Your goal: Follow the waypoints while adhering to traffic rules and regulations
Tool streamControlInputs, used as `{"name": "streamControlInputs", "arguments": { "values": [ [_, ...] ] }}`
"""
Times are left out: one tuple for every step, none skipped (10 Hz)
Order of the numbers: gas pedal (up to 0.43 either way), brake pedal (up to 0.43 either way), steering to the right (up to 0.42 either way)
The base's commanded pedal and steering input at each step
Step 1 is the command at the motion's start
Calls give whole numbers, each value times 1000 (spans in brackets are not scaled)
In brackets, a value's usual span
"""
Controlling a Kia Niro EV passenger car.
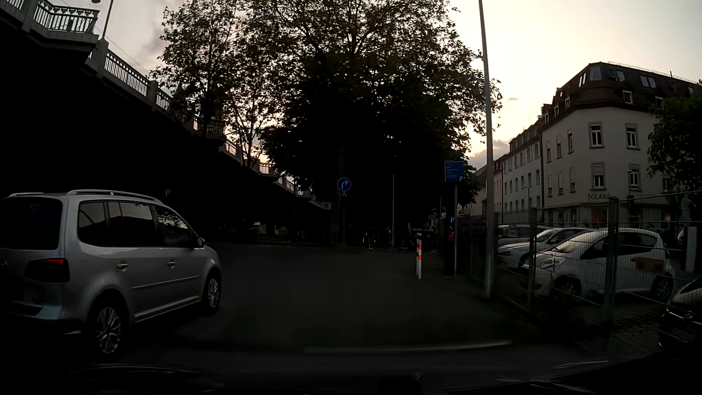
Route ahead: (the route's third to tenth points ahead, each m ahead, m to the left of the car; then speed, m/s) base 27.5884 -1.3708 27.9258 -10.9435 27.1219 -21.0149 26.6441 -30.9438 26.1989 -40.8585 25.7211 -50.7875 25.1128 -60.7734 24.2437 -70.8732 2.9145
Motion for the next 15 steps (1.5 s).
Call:
{"name": "streamControlInputs", "arguments": {
  "values": [
    [28,0,-3],
    [28,0,-6],
    [28,0,-10],
    [28,0,-12],
    [28,0,-13],
    [28,0,-12],
    [28,0,-11],
    [20,0,-12],
    [8,0,-17],
    [0,0,-23],
    [0,0,-28],
    [0,0,-33],
    [0,0,-36],
    [0,0,-44],
    [0,0,-59]
  ]
}}
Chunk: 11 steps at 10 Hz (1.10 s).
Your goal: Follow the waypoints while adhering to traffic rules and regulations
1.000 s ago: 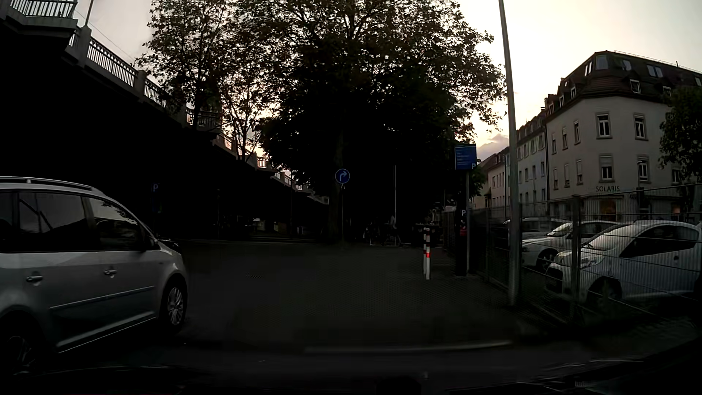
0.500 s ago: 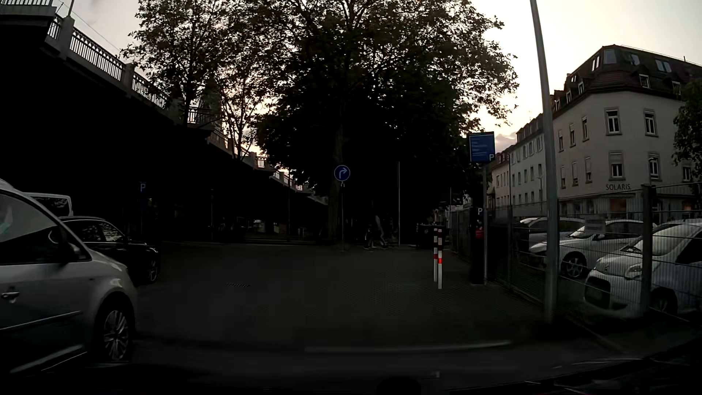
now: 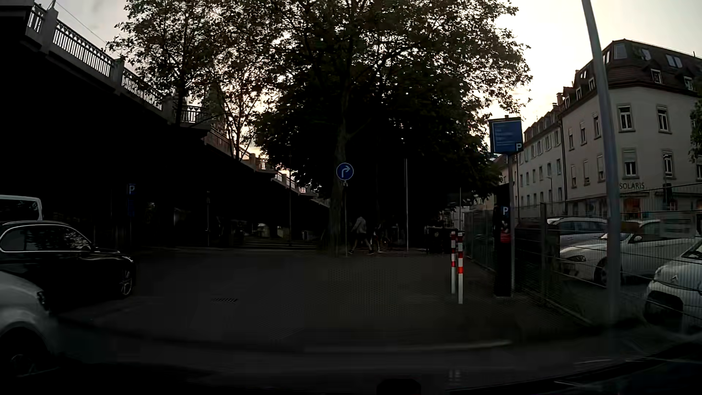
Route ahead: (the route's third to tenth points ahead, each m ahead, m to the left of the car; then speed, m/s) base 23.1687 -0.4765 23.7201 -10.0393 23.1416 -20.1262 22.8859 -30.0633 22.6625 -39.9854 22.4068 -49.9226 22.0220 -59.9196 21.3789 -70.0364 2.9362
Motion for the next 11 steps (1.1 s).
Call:
{"name": "streamControlInputs", "arguments": {
  "values": [
    [0,0,-70],
    [0,0,-79],
    [0,0,-90],
    [0,0,-98],
    [0,0,-103],
    [0,0,-108],
    [0,0,-113],
    [0,0,-116],
    [0,0,-119],
    [0,0,-122],
    [0,0,-126]
  ]
}}
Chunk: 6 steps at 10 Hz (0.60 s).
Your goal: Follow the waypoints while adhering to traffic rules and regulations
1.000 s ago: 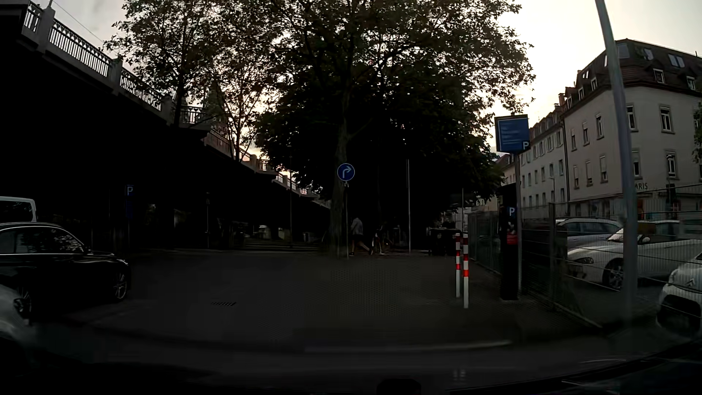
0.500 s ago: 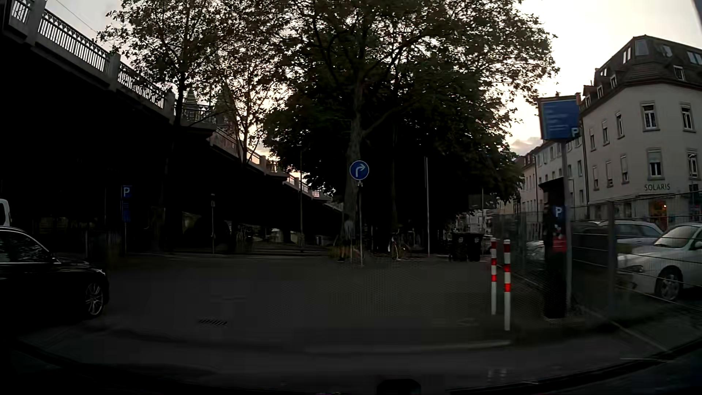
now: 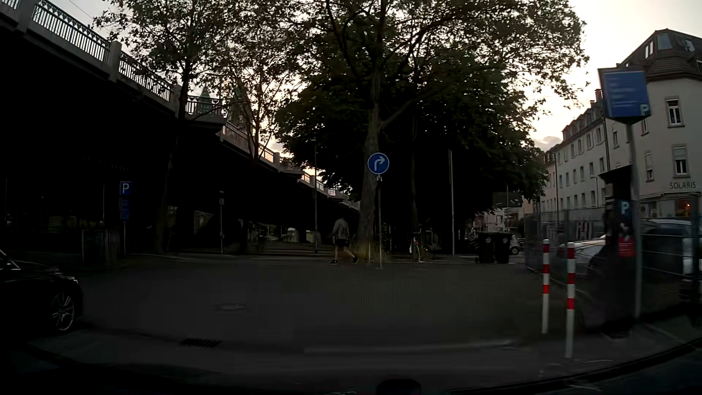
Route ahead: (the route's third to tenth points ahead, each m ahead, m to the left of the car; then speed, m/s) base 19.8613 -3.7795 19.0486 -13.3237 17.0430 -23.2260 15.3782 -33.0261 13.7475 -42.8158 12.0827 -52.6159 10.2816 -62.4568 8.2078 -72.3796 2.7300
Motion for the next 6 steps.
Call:
{"name": "streamControlInputs", "arguments": {
  "values": [
    [0,0,-129],
    [0,0,-135],
    [0,0,-141],
    [0,0,-149],
    [0,0,-162],
    [0,0,-174]
  ]
}}
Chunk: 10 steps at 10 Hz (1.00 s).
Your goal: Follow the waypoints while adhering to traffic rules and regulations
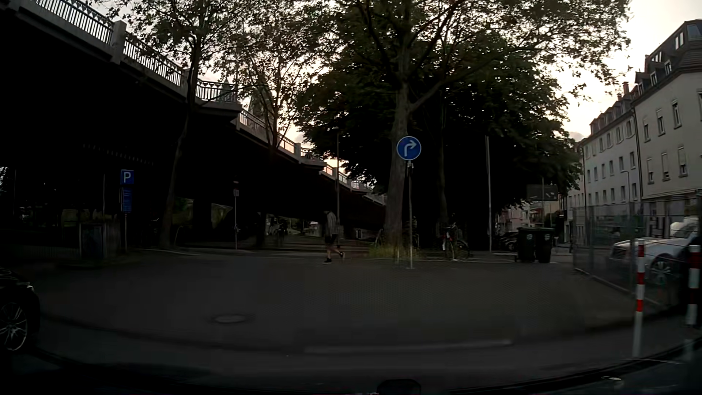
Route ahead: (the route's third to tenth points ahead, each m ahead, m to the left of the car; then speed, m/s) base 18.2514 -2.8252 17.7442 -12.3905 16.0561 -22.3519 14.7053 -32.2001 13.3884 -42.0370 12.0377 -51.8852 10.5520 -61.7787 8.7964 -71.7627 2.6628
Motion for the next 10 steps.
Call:
{"name": "streamControlInputs", "arguments": {
  "values": [
    [0,0,-184],
    [0,0,-193],
    [0,0,-201],
    [0,0,-212],
    [0,0,-221],
    [0,0,-227],
    [0,0,-227],
    [0,0,-224],
    [0,0,-223],
    [0,0,-223]
  ]
}}
